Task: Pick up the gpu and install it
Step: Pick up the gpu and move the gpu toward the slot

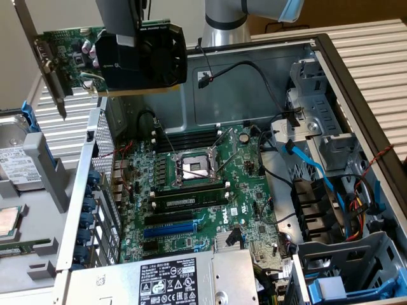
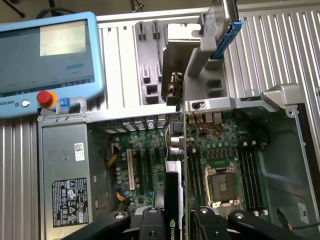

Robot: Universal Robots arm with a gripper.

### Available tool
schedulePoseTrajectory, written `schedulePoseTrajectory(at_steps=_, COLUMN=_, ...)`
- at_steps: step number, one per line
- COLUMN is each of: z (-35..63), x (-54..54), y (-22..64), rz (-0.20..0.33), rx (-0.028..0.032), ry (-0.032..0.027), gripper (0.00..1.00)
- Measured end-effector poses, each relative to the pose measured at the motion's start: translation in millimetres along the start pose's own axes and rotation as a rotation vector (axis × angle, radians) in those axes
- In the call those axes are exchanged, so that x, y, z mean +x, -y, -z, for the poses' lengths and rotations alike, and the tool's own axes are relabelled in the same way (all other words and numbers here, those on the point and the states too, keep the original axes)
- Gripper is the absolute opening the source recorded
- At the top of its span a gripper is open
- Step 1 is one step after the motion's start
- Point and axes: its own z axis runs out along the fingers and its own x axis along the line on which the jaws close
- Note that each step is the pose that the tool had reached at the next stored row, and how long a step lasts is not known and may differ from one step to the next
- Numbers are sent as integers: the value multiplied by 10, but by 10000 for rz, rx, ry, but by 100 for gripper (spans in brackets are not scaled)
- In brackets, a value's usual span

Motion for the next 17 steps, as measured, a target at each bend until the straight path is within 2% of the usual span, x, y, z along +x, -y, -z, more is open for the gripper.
schedulePoseTrajectory(at_steps=2, z=0, x=0, y=0, rz=52, rx=-228, ry=-38, gripper=27)
schedulePoseTrajectory(at_steps=3, z=-1, x=1, y=0, rz=69, rx=-302, ry=-49, gripper=27)
schedulePoseTrajectory(at_steps=6, z=2, x=-1, y=9, rz=113, rx=-307, ry=-62, gripper=27)
schedulePoseTrajectory(at_steps=11, z=12, x=-8, y=65, rz=586, rx=-320, ry=-156, gripper=27)
schedulePoseTrajectory(at_steps=17, z=37, x=-20, y=221, rz=762, rx=-340, ry=-186, gripper=27)
